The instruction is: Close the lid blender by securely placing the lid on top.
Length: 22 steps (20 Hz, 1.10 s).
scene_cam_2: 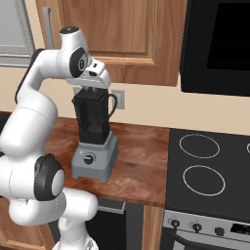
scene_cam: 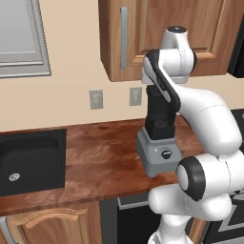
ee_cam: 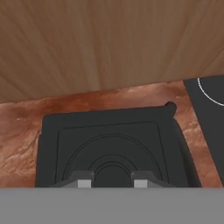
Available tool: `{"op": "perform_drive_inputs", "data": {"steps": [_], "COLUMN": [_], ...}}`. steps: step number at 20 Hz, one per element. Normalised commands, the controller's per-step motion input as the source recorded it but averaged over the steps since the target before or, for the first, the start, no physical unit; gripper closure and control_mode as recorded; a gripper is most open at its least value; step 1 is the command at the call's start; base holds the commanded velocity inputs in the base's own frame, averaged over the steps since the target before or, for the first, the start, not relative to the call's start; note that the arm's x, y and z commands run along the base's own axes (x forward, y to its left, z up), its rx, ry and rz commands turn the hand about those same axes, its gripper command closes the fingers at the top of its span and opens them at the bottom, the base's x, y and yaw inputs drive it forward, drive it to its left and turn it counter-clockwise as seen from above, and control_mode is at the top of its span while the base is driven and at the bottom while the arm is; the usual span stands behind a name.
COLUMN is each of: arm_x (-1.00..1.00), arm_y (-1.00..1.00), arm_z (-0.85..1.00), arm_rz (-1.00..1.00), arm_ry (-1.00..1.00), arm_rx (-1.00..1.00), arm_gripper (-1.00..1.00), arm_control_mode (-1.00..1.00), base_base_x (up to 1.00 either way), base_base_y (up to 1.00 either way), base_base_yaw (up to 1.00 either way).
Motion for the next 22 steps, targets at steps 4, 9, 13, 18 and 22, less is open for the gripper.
{"op": "perform_drive_inputs", "data": {"steps": [4,9,13,18,22], "arm_x": [0.0,-0.01,-0.03,0.13,0.26], "arm_y": [-0.04,-0.11,-0.19,-0.06,0.0], "arm_z": [-0.41,-0.27,-0.12,-0.17,-0.14], "arm_rz": [0.07,0.06,0.05,0.03,0.04], "arm_ry": [0.0,0.0,-0.01,-0.03,-0.06], "arm_rx": [0.0,0.0,0.0,0.0,0.0], "arm_gripper": [1.0,1.0,1.0,1.0,1.0], "arm_control_mode": [-1.0,-1.0,-1.0,-1.0,-1.0], "base_base_x": [0.0,0.0,0.0,0.0,0.0], "base_base_y": [0.0,0.0,0.0,0.0,0.0], "base_base_yaw": [0.0,0.0,0.0,0.0,0.0]}}
